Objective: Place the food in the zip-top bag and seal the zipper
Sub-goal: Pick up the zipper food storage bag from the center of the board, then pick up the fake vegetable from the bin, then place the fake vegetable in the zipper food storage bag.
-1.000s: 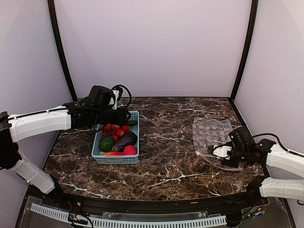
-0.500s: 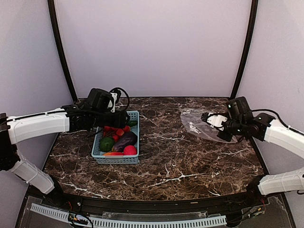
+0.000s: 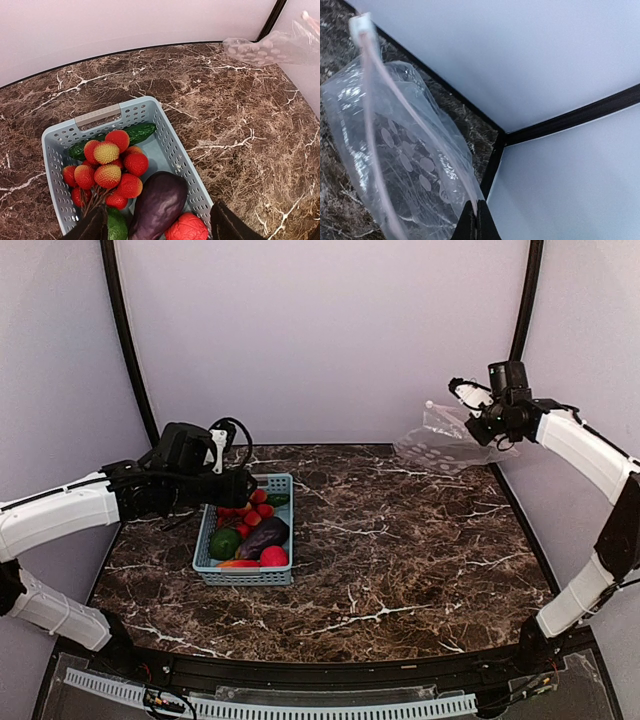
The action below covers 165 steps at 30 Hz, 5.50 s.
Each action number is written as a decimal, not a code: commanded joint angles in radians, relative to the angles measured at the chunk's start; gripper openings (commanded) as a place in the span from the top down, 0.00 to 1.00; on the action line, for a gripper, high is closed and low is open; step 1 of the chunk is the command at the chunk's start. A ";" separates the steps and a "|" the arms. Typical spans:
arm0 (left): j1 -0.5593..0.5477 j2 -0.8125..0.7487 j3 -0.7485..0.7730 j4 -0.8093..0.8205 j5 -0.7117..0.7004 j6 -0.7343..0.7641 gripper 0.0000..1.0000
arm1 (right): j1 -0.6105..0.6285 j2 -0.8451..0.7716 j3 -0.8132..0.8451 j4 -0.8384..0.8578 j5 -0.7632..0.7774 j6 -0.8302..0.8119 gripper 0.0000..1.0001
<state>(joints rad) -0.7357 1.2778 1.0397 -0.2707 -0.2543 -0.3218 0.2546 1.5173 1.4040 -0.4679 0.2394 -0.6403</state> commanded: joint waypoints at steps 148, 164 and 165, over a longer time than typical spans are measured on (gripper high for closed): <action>-0.211 0.584 0.355 0.666 0.609 -0.531 0.63 | 0.208 0.054 -0.019 -0.142 -0.603 0.495 1.00; -0.147 0.718 0.336 0.744 0.540 -0.760 0.68 | 0.208 -0.034 -0.084 -0.101 -0.568 0.485 1.00; -0.146 0.721 0.342 0.744 0.542 -0.762 0.68 | 0.209 -0.033 -0.091 -0.099 -0.573 0.487 1.00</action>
<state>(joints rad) -0.8928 1.9957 1.3735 0.4259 0.3038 -1.0302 0.4568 1.5051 1.3479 -0.5983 -0.3370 -0.1524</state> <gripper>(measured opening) 0.667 0.006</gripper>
